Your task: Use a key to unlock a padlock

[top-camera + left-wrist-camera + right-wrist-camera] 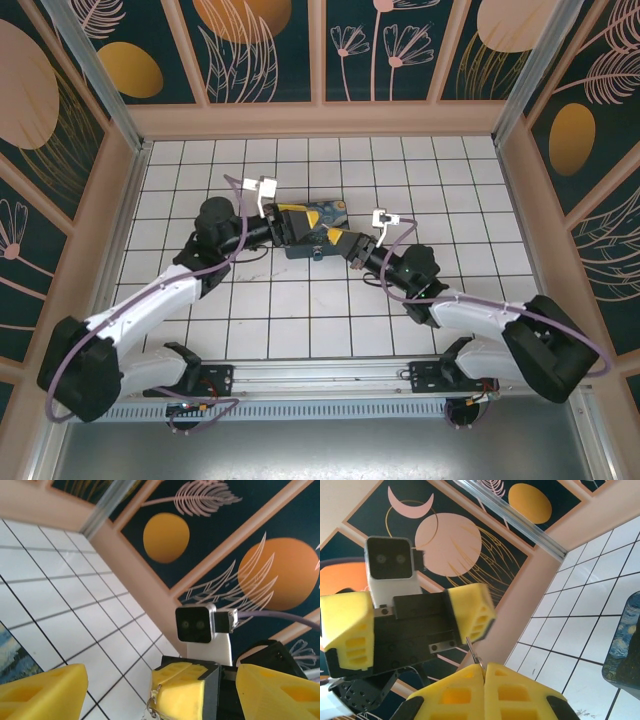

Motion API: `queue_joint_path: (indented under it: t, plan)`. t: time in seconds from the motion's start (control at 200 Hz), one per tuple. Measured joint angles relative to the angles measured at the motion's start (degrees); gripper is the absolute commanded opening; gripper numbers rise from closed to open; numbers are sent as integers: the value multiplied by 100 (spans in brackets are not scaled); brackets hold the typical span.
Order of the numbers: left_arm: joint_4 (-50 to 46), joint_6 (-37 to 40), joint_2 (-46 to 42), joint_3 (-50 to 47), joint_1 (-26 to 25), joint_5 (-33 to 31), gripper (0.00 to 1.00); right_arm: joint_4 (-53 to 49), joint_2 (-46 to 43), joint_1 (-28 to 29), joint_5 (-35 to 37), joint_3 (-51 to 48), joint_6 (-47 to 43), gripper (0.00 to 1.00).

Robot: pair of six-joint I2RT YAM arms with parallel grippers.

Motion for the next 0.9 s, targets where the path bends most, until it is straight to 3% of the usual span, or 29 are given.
queue_joint_path:
  t: [0.2, 0.395, 0.671, 0.901]
  plan:
    - [-155, -7, -678, -514, 0, -507, 83, -793, -811, -13, 238, -55, 2, 0]
    - [-181, -181, -568, -721, 0, -584, 83, -1250, -1058, -22, 348, -59, 42, 0]
    - [538, -761, 98, -767, 0, -459, 75, -1307, -114, 240, 634, 232, 448, 0]
    - [881, -1040, 293, -907, 0, -415, 61, -1119, 704, 433, 776, 719, 704, 0]
